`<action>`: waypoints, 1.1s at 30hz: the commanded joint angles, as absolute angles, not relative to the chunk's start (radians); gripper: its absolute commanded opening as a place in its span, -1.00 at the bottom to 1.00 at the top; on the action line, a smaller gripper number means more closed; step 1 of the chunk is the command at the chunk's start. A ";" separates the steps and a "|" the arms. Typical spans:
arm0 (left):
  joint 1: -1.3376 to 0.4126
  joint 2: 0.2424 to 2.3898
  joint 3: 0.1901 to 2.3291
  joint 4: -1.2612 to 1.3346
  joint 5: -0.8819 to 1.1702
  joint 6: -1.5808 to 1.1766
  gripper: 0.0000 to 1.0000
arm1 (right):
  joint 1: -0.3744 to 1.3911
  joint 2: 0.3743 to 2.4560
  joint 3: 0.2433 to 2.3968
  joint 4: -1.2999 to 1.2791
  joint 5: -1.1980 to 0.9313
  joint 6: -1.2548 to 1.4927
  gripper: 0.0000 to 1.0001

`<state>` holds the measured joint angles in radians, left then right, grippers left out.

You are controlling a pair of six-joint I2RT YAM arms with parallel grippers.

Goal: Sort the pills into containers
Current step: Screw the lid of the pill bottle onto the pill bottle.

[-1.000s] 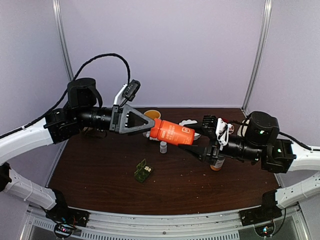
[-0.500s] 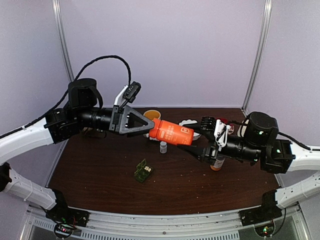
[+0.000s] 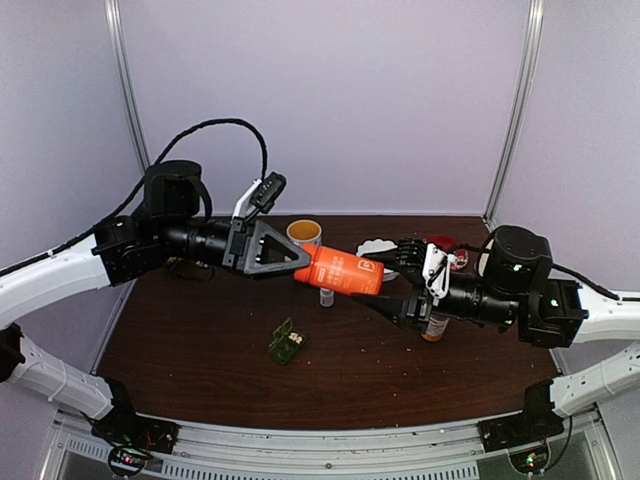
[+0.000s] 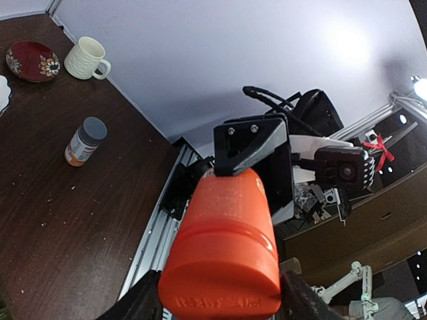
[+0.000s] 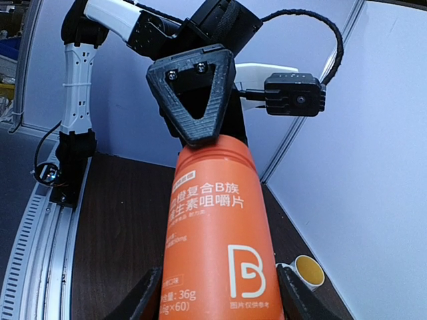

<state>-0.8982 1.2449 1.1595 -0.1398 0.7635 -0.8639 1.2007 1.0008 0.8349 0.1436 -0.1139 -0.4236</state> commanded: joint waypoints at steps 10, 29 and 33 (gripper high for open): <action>-0.896 1.237 1.235 -0.256 0.732 -0.641 -0.54 | 1.204 1.027 0.894 0.155 -0.164 -0.313 -1.00; -0.909 1.196 1.328 -0.472 0.695 0.829 -1.00 | 1.069 1.096 1.031 0.205 -0.698 0.401 -1.00; -0.923 1.193 1.339 -0.571 0.672 1.210 -1.00 | 1.056 1.110 1.042 0.186 -0.736 0.446 -1.00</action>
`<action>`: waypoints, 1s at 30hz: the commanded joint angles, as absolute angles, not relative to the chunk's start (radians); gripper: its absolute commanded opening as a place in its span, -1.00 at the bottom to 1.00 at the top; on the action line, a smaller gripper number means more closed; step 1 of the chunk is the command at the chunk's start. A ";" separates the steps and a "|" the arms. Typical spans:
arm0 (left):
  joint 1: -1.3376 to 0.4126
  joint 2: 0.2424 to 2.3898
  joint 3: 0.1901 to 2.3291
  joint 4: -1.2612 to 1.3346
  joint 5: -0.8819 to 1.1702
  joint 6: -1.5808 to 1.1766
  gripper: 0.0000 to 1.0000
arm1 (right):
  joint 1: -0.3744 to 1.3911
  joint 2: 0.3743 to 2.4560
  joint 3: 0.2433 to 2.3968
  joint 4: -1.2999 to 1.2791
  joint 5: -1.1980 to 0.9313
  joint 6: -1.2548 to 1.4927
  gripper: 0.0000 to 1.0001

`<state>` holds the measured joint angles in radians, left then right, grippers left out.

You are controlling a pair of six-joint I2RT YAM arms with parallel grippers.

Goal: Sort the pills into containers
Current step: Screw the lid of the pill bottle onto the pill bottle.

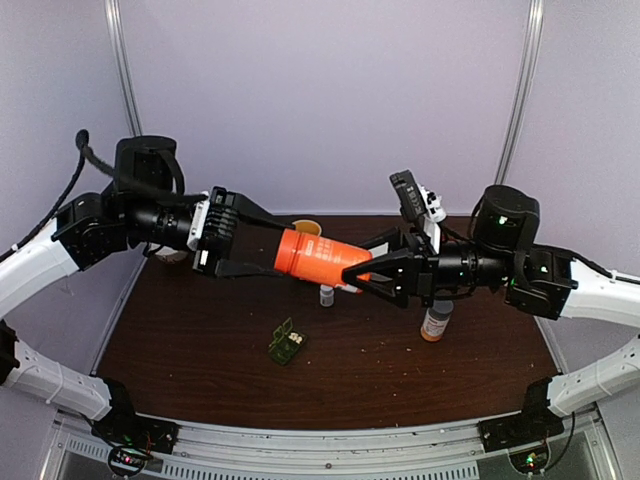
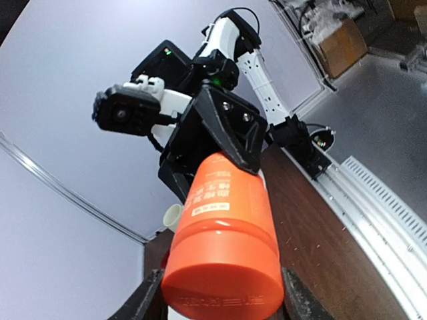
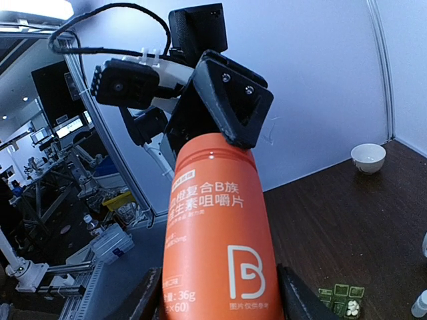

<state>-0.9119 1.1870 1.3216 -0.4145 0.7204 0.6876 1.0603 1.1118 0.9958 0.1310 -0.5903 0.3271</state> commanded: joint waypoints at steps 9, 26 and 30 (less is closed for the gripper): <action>-0.940 1.127 1.237 -0.399 0.569 1.309 -0.70 | 1.028 1.112 1.002 0.248 -0.759 0.519 -1.00; -0.943 0.982 1.088 -0.043 0.450 0.326 0.75 | 1.007 0.919 1.013 -0.108 -0.441 -0.054 -1.00; -0.943 1.002 1.195 -0.110 0.365 -0.125 0.94 | 1.060 0.893 0.995 -0.063 -0.323 -0.192 -1.00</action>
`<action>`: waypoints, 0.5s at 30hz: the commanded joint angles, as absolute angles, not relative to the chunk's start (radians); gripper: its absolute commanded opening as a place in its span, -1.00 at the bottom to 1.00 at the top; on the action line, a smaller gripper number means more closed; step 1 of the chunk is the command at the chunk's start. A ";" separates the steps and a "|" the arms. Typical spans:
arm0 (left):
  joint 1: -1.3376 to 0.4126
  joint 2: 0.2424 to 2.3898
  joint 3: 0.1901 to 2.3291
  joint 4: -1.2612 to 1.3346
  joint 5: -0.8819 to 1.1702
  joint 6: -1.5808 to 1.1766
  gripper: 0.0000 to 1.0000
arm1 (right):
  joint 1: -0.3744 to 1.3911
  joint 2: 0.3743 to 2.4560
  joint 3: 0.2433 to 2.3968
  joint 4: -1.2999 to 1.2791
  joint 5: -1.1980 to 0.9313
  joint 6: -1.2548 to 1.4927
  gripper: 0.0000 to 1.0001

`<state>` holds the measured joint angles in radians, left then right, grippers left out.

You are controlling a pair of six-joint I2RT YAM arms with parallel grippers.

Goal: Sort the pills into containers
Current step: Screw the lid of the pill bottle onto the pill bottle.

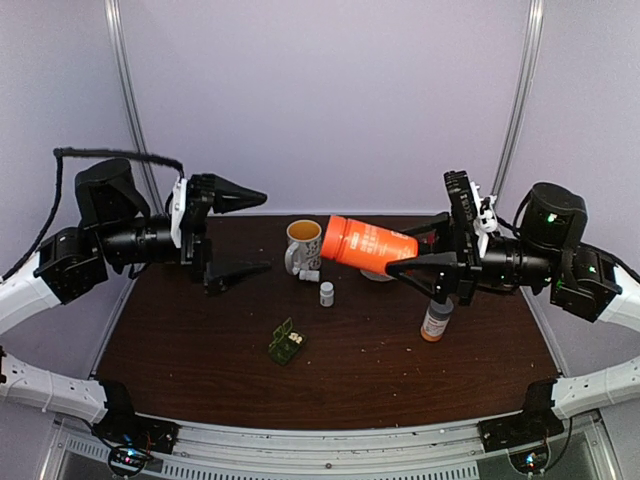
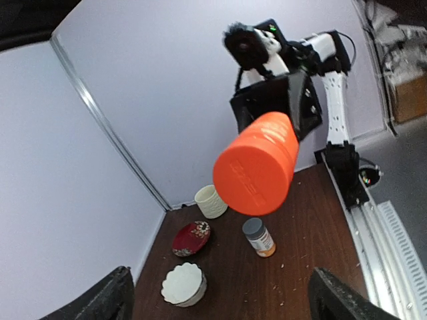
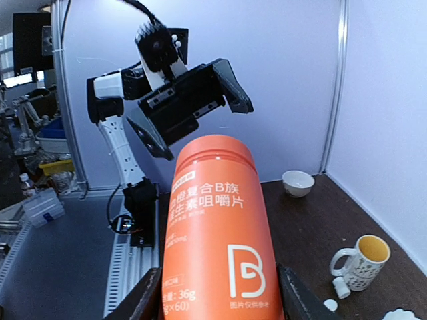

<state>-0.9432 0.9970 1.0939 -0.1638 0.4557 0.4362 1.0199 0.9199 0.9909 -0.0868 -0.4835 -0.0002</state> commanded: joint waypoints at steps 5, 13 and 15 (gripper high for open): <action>-0.932 1.072 1.308 -0.262 0.523 -0.411 0.95 | 1.148 0.894 0.959 0.022 -0.172 -0.347 -1.00; -0.889 1.061 1.218 -0.156 0.627 -0.702 0.95 | 1.202 0.966 1.002 0.068 -0.123 -0.439 -1.00; -0.888 1.071 1.227 -0.189 0.633 -0.734 0.95 | 1.219 0.990 1.025 0.057 -0.111 -0.461 -1.00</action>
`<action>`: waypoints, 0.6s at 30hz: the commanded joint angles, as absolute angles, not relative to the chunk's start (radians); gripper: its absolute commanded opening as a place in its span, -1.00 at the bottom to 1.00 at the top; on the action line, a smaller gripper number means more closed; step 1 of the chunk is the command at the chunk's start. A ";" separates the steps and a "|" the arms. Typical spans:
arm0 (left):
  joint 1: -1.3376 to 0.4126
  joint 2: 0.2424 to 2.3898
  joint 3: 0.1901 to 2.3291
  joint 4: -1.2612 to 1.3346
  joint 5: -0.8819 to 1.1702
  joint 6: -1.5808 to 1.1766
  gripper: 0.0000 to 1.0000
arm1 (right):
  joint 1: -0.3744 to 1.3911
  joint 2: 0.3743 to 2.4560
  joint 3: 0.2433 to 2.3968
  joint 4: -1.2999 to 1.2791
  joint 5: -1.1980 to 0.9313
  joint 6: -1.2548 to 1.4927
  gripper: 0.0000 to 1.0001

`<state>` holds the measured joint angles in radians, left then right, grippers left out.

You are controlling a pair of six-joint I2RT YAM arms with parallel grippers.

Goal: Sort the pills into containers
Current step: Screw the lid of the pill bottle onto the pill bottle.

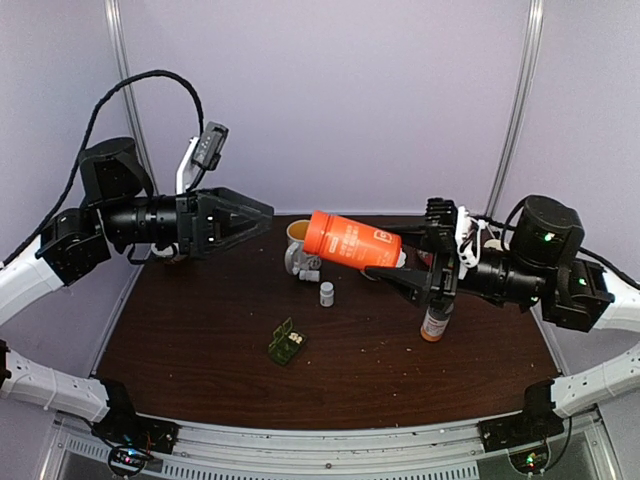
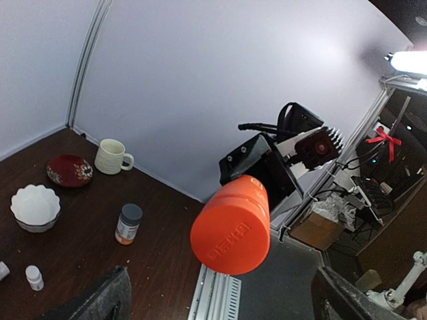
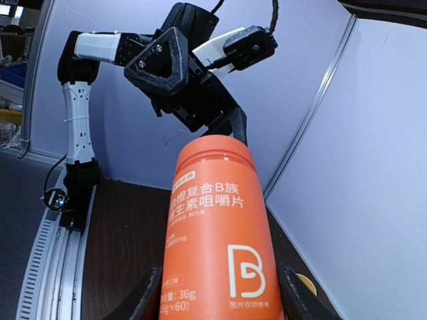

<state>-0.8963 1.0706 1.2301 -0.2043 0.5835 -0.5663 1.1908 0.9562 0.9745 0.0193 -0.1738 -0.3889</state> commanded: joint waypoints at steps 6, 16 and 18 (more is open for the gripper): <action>-0.888 1.115 1.237 -0.171 0.729 -0.801 0.95 | 1.258 1.038 1.058 0.061 -0.096 -0.516 -1.00; -0.889 1.138 1.232 -0.183 0.756 -0.819 0.88 | 1.279 1.069 1.062 0.091 -0.074 -0.539 -1.00; -0.890 1.141 1.229 -0.184 0.770 -0.819 0.85 | 1.279 1.076 1.071 0.087 -0.061 -0.537 -1.00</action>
<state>-0.8936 1.1324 1.2232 -0.2115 0.7250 -0.8009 1.2724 1.0672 1.0298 0.0429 -0.1017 -0.5274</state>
